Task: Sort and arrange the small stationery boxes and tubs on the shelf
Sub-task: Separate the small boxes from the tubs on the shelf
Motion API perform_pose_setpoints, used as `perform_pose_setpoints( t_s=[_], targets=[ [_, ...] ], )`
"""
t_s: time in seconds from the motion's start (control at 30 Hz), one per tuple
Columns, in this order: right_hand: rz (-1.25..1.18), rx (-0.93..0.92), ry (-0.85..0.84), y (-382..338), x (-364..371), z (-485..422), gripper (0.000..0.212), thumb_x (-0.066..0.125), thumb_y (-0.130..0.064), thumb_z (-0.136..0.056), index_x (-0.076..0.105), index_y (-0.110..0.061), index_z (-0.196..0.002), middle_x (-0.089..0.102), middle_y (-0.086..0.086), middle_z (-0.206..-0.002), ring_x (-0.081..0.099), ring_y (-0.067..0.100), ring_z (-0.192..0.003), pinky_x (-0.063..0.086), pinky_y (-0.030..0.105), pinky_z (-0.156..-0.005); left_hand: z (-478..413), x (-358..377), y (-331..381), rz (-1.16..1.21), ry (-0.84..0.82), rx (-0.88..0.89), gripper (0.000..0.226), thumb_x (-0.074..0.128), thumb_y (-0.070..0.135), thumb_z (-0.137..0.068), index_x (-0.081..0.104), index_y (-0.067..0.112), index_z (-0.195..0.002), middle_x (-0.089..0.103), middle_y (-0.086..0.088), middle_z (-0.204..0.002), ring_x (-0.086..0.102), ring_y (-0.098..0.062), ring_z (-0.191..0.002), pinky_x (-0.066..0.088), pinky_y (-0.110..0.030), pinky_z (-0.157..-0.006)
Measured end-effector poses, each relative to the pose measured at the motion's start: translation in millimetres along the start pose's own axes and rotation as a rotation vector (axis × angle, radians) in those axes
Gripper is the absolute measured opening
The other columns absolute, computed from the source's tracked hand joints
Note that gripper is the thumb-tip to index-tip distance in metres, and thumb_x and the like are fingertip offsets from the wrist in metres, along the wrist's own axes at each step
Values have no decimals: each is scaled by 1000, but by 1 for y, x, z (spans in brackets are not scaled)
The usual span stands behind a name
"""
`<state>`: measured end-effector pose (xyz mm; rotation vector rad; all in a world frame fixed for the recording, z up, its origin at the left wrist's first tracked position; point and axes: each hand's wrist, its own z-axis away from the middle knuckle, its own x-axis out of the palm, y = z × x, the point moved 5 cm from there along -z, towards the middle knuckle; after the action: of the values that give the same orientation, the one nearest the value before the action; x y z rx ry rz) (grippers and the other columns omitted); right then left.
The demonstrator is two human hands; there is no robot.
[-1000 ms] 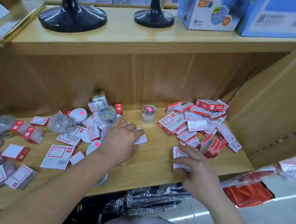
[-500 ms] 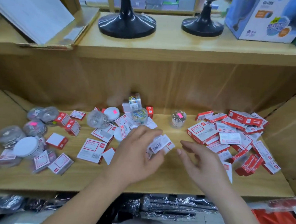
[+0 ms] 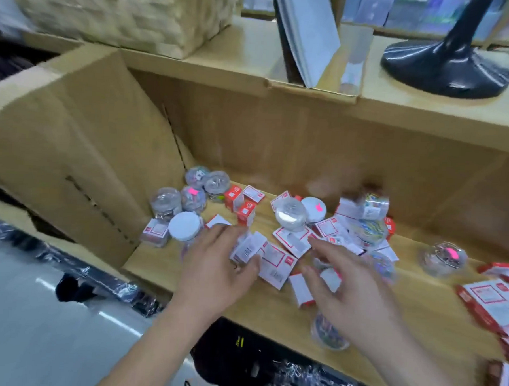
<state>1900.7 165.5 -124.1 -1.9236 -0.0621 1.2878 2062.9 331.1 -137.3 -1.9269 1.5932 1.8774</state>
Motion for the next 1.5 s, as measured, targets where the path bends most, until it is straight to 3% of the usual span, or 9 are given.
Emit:
perform_pose_setpoints(
  t_s=[0.23, 0.43, 0.63, 0.73, 0.9, 1.03, 1.2, 1.33, 1.5],
  targets=[
    [-79, 128, 101, 13, 1, -6, 29, 69, -42, -89, 71, -33, -116, 69, -21, -111, 65, 5, -104, 53, 30, -84, -47, 35, -36, -438, -147, 77, 39, 63, 51, -78, 70, 25, -107, 69, 1, -98, 58, -30, -97, 46, -41, -79],
    [-127, 99, 250, 29, -14, 15, 22, 75, -12, -86, 76, -23, -105, 69, -15, -100, 67, 8, -90, 50, 22, -78, -36, 16, -39, -224, 20, 186, 41, 64, 42, -82, 74, 15, -111, 69, -5, -119, 59, -30, -107, 51, -43, -91],
    [-2, 37, 374, 39, -17, 18, 29, 66, -25, -83, 75, -15, -109, 66, -4, -110, 62, 23, -104, 48, 35, -92, 15, 20, -2, -28, -28, 255, 22, 76, 25, -85, 74, 21, -106, 66, 7, -111, 62, -18, -102, 50, -31, -86],
    [125, 141, 358, 67, -20, 34, 36, 68, -30, -84, 70, -19, -118, 58, -2, -120, 57, 27, -111, 50, 41, -94, 40, 40, 17, 77, -147, 277, 31, 74, 38, -87, 70, 27, -115, 61, 13, -115, 63, -11, -102, 53, -30, -81],
    [-40, 196, 316, 105, -19, 56, 52, 78, -17, -83, 61, -18, -132, 53, -7, -129, 60, 19, -118, 58, 49, -86, 72, 88, 49, 69, -396, 309, 70, 70, 59, -79, 49, 33, -140, 46, 12, -132, 59, -6, -111, 58, -31, -77],
    [-147, 284, 298, 127, -27, 63, 42, 79, -25, -83, 64, -27, -122, 65, -8, -123, 64, 11, -112, 56, 48, -89, 75, 105, 67, 20, -370, 338, 69, 70, 57, -77, 51, 29, -137, 49, 9, -128, 64, -11, -103, 59, -31, -63],
    [-281, 378, 255, 128, -33, 50, 22, 78, -23, -86, 61, -30, -97, 70, -19, -99, 64, -2, -95, 56, 42, -85, 78, 117, 80, -8, -355, 326, 63, 65, 59, -78, 58, 26, -131, 56, 12, -126, 65, -10, -103, 59, -28, -65],
    [-316, 444, 245, 146, -35, 53, 34, 83, -23, -79, 60, -38, -98, 69, -20, -102, 66, 2, -92, 57, 43, -86, 79, 110, 79, 91, -341, 286, 62, 72, 53, -73, 61, 32, -130, 56, 19, -125, 62, -5, -109, 57, -24, -77],
    [-80, 463, 270, 157, -48, 82, 53, 90, -29, -70, 57, -41, -111, 61, -10, -111, 64, 14, -100, 55, 43, -89, 71, 95, 76, 184, -268, 212, 59, 81, 45, -73, 62, 34, -128, 57, 21, -117, 59, 3, -107, 47, -14, -86]
  ],
)
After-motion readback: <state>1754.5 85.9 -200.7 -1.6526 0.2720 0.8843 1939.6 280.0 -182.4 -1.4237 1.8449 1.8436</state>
